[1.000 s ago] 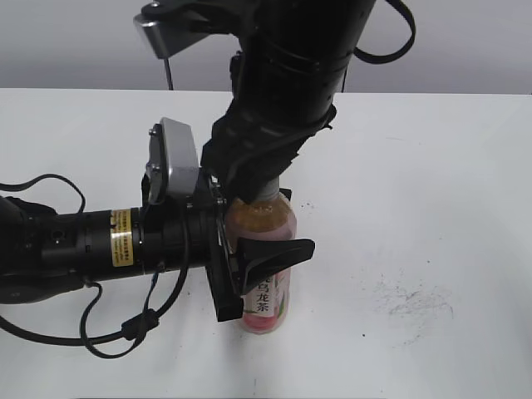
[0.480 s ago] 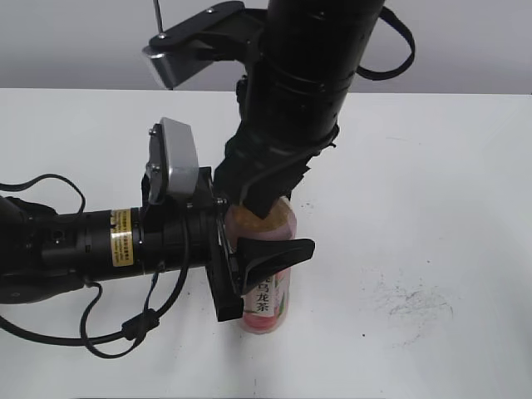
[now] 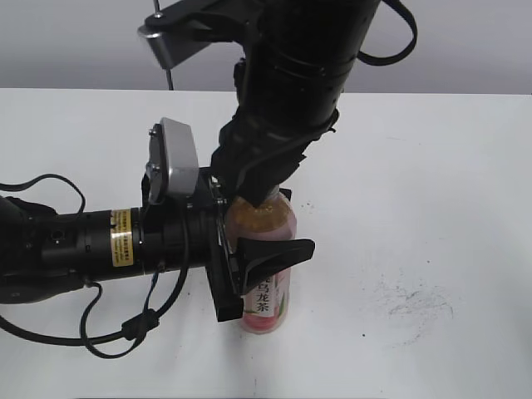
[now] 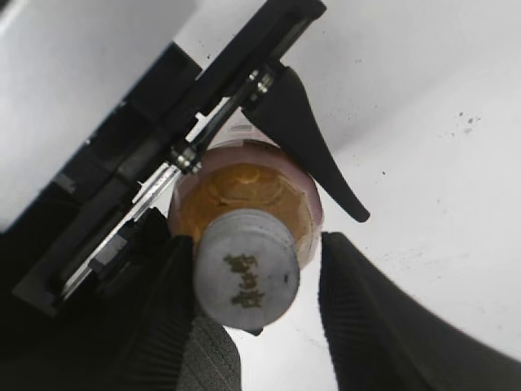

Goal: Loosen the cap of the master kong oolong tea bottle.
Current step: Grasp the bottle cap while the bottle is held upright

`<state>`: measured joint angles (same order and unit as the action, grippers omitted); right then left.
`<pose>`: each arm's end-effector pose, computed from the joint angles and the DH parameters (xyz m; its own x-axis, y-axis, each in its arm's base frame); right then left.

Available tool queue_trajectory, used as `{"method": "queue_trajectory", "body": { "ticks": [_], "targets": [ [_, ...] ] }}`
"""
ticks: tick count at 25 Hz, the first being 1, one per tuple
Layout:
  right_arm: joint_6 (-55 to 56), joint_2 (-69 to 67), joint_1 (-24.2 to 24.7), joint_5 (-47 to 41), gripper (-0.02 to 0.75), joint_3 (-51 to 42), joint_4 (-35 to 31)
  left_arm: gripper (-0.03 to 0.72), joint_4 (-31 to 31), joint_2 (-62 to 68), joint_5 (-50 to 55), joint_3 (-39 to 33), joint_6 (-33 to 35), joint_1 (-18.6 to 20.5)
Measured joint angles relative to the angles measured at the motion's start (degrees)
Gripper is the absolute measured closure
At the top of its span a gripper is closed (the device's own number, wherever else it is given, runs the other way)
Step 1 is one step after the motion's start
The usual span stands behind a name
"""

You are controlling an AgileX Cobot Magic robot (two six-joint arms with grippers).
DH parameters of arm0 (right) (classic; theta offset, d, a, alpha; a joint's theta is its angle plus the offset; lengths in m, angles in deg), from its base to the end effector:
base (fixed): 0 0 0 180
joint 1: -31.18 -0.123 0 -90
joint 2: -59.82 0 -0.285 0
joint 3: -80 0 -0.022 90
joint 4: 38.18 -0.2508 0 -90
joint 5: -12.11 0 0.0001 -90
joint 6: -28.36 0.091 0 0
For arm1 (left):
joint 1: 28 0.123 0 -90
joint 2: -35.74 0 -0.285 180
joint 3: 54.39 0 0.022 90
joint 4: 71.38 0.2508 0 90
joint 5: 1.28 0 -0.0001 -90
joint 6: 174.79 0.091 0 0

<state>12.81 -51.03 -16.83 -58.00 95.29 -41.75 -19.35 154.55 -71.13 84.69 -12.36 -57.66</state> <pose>0.2473 0.2828 0.2989 -0.4418 -0.8603 -0.2544 -0.8888 0.4583 -0.0065 0.2318 -0.2095 0.1338 -0.0530 0.1144 -0.9920 0.9766 0.2132 -0.0276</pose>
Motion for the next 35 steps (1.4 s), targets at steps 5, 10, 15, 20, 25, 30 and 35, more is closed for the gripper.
{"method": "queue_trajectory", "body": {
  "ticks": [5, 10, 15, 20, 25, 30, 35],
  "targets": [
    [-0.2, 0.1, 0.0, 0.0, 0.451, 0.3, -0.4, 0.242, 0.0, 0.0, 0.0, 0.0, 0.0, 0.0],
    [-3.7, 0.1, 0.0, 0.0, 0.465, 0.3, -0.4, 0.242, 0.0, 0.0, 0.1, 0.0, 0.0, 0.0],
    [-16.9, 0.1, 0.0, 0.0, 0.465, 0.3, -0.9, 0.242, -0.2, 0.0, 0.1, 0.0, 0.0, 0.0],
    [-29.7, 0.1, 0.0, 0.0, 0.465, 0.3, -1.1, 0.242, -0.2, 0.0, 0.1, 0.0, 0.0, 0.0],
    [-44.0, 0.2, 0.1, 0.0, 0.465, 0.3, -1.2, 0.242, 0.0, 0.0, 0.1, 0.0, 0.0, 0.0],
    [-69.7, 0.3, 0.1, 0.0, 0.465, 0.3, -2.1, 0.242, 0.2, 0.0, 0.0, 0.0, 0.2, 0.0],
    [-100.6, 0.4, 0.0, 0.3, 0.465, 0.3, -2.3, 0.242, 0.2, 0.0, 0.0, 0.0, 0.2, 0.0]
  ]
}}
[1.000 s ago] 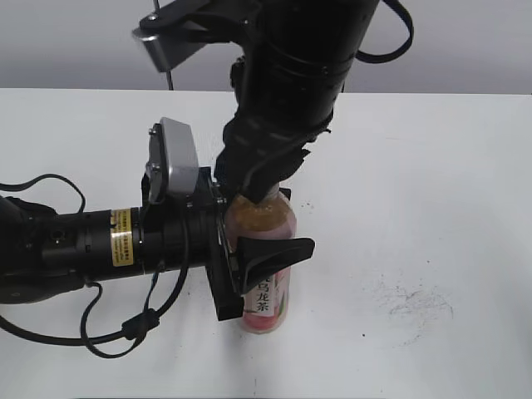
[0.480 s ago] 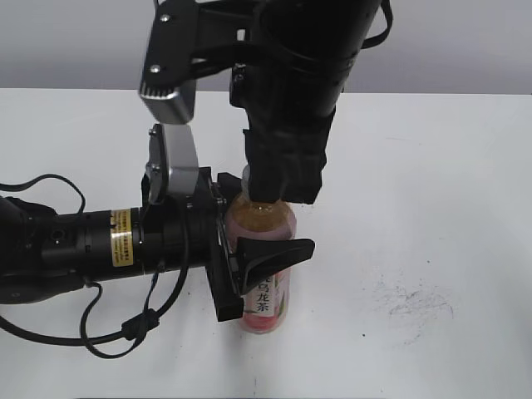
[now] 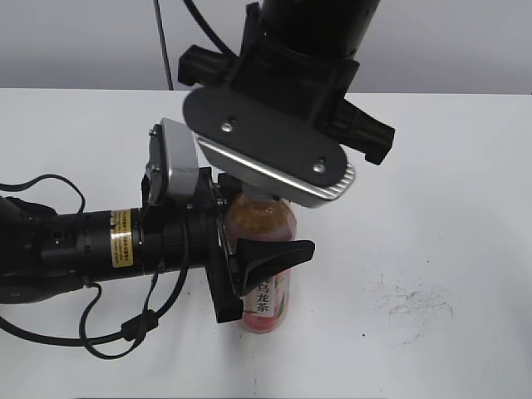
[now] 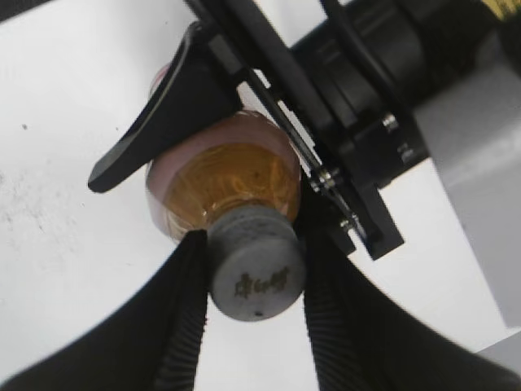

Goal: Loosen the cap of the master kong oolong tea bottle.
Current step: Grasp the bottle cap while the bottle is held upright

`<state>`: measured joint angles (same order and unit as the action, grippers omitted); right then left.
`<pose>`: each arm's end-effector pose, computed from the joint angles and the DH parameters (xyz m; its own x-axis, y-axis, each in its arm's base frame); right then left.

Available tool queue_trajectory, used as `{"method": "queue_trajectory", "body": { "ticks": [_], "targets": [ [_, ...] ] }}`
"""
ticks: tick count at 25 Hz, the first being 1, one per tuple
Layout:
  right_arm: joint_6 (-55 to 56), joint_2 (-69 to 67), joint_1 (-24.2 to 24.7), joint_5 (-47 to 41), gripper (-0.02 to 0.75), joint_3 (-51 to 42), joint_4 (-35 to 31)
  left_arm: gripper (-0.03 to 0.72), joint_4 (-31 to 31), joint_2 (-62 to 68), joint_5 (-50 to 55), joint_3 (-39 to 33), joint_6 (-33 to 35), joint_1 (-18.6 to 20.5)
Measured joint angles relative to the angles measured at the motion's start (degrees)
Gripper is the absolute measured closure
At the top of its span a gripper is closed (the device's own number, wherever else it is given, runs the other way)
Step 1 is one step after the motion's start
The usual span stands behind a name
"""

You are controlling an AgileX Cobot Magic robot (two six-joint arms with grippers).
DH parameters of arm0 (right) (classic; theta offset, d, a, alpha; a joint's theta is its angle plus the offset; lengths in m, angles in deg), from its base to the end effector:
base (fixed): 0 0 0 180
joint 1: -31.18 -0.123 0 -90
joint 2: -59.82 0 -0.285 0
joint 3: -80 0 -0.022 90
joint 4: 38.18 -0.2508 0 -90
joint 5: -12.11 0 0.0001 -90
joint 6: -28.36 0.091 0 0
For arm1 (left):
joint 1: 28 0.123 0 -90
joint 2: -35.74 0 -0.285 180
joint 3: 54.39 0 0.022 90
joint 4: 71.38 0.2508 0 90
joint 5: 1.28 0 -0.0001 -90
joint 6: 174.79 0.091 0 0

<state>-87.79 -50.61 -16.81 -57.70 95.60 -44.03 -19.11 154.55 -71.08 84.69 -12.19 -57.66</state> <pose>0.2447 0.2847 0.3035 0.9542 -0.2980 0.0248 -0.2794 -0.9181 -0.2809 0.2314 -0.2095 0.1336 -0.0491 0.1173 -0.9919 0.9776 0.2093 -0.0237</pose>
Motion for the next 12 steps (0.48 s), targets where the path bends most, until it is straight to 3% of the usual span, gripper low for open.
{"method": "queue_trajectory", "body": {
  "ticks": [2, 5, 9, 12],
  "targets": [
    [-7.5, 0.0, -0.4, 0.0, 0.465, 0.0, 0.1, 0.242, 0.0, 0.0, 0.0, 0.0, 0.0, 0.0],
    [-7.8, 0.0, -0.5, 0.0, 0.465, 0.0, 0.2, 0.242, 0.0, 0.0, 0.0, 0.0, 0.0, 0.0],
    [8.6, 0.1, -0.8, -0.2, 0.454, 0.0, 1.1, 0.242, 0.3, 0.0, -0.1, 0.0, 0.1, 0.0],
    [25.7, 0.1, -0.9, -0.2, 0.316, 0.0, 1.6, 0.242, 0.2, 0.0, -0.1, 0.0, -0.1, 0.0]
  ]
}}
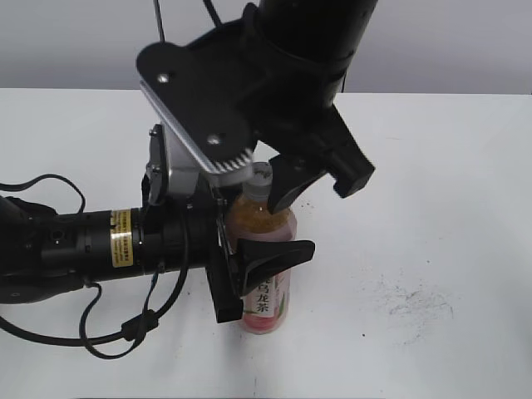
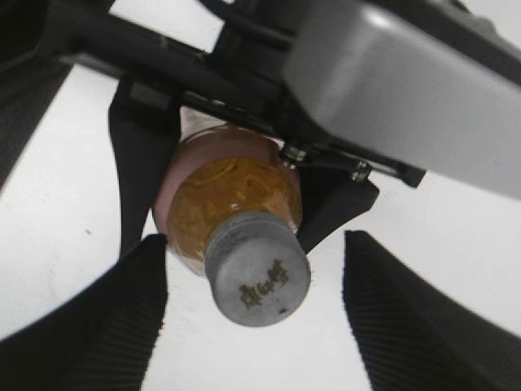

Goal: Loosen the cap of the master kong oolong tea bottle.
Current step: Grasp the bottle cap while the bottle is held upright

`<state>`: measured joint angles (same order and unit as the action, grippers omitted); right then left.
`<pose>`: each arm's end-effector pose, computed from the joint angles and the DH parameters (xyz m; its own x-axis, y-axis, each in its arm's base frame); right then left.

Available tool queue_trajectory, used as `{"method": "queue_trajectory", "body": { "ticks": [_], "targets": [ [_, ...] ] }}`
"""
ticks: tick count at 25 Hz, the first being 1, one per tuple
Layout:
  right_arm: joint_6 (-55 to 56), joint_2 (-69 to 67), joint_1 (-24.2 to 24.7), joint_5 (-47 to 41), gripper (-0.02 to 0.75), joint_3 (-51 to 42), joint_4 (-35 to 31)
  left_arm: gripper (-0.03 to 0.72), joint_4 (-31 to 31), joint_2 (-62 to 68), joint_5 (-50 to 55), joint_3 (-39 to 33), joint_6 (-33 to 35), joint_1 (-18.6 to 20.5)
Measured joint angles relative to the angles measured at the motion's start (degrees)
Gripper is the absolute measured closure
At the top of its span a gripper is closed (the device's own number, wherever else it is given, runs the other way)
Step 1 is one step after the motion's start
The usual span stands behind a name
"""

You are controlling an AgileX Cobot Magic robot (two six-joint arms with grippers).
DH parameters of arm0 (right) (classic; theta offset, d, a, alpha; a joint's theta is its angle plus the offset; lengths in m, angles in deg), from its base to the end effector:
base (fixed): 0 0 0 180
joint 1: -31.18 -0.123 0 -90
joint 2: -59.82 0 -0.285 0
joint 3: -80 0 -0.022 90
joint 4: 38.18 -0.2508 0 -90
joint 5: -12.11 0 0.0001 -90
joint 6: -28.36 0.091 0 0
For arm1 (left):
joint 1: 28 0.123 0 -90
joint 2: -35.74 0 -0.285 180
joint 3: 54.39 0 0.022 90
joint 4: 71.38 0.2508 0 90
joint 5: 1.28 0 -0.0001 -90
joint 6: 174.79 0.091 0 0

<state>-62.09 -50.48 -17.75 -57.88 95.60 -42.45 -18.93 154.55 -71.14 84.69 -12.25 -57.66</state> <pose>0.2413 0.2866 0.3041 0.7529 -0.6542 -0.0721 -0.6469 -0.7155 -0.2637 0.2312 -0.2096 0.1336 -0.0491 0.1172 -0.9919 0.9782 0.2062 -0.0240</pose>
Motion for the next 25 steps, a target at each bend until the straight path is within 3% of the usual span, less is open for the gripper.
{"method": "queue_trajectory", "body": {
  "ticks": [2, 4, 11, 16, 20, 25],
  "targets": [
    [12.3, 0.0, 0.0, 0.0, 0.190, 0.0, 0.2, 0.242, 0.0, 0.0, 0.0, 0.0, -0.1, 0.0],
    [23.7, 0.0, 0.0, 0.0, 0.144, 0.0, 0.2, 0.242, 0.0, 0.0, 0.0, 0.0, -0.1, 0.0],
    [56.8, 0.0, 0.0, 0.0, 0.194, 0.0, 0.2, 0.242, -0.1, 0.0, 0.0, 0.0, -0.1, 0.0],
    [65.6, -0.4, 0.0, 0.0, 0.200, -0.7, 0.1, 0.242, -0.1, 0.0, 0.0, 0.0, -0.1, 0.0],
    [67.0, -0.9, 0.0, 0.0, 0.269, -1.5, 0.9, 0.242, -0.1, 0.0, 0.0, 0.0, -0.1, 0.0],
    [67.1, -0.9, 0.0, -0.1, 0.452, -1.5, 1.8, 0.242, -0.1, 0.0, 0.0, 0.0, -0.1, 0.0]
  ]
}}
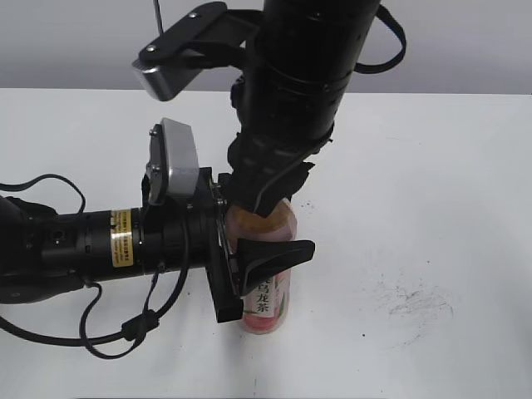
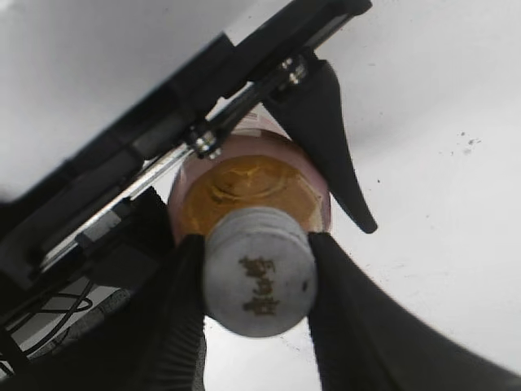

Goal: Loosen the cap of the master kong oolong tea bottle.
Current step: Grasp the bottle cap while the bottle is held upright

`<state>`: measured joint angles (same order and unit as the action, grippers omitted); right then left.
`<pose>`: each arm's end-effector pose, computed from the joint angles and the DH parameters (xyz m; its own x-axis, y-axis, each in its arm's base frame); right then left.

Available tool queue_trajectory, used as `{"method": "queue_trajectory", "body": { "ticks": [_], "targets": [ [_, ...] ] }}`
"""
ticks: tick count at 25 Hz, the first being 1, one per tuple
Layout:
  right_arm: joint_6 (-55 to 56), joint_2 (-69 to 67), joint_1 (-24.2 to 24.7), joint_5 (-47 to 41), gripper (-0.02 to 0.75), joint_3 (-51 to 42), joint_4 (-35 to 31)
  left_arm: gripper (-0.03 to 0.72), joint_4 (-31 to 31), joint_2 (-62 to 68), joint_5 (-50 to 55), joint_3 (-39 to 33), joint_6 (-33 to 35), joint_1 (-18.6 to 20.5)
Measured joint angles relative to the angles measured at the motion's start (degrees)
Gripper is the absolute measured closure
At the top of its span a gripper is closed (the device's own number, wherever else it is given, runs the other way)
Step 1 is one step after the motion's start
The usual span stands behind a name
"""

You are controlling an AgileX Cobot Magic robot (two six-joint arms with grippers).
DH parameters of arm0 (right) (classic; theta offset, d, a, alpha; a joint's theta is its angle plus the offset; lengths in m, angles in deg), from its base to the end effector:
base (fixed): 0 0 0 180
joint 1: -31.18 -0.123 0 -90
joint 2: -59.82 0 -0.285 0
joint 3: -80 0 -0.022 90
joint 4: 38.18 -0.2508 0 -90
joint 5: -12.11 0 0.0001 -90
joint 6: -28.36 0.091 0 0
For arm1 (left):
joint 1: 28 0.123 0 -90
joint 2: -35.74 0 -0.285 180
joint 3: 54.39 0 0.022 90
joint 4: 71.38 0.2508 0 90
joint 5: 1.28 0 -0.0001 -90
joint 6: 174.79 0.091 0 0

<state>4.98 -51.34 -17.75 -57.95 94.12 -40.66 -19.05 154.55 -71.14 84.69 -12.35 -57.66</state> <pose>0.2434 0.2849 0.2912 -0.3005 -0.9277 -0.2217 -0.9467 0.3184 -0.0490 0.2313 -0.2095 0.1337 -0.0514 0.1161 -0.9919 0.9777 0.2083 -0.0263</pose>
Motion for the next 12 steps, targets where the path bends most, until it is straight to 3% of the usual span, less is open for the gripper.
{"method": "queue_trajectory", "body": {
  "ticks": [12],
  "targets": [
    [-1.7, -0.1, 0.0, -0.1, 0.383, 0.5, 0.5, 0.242, -0.1, 0.0, 0.0, 0.0, 0.0, 0.0]
  ]
}}
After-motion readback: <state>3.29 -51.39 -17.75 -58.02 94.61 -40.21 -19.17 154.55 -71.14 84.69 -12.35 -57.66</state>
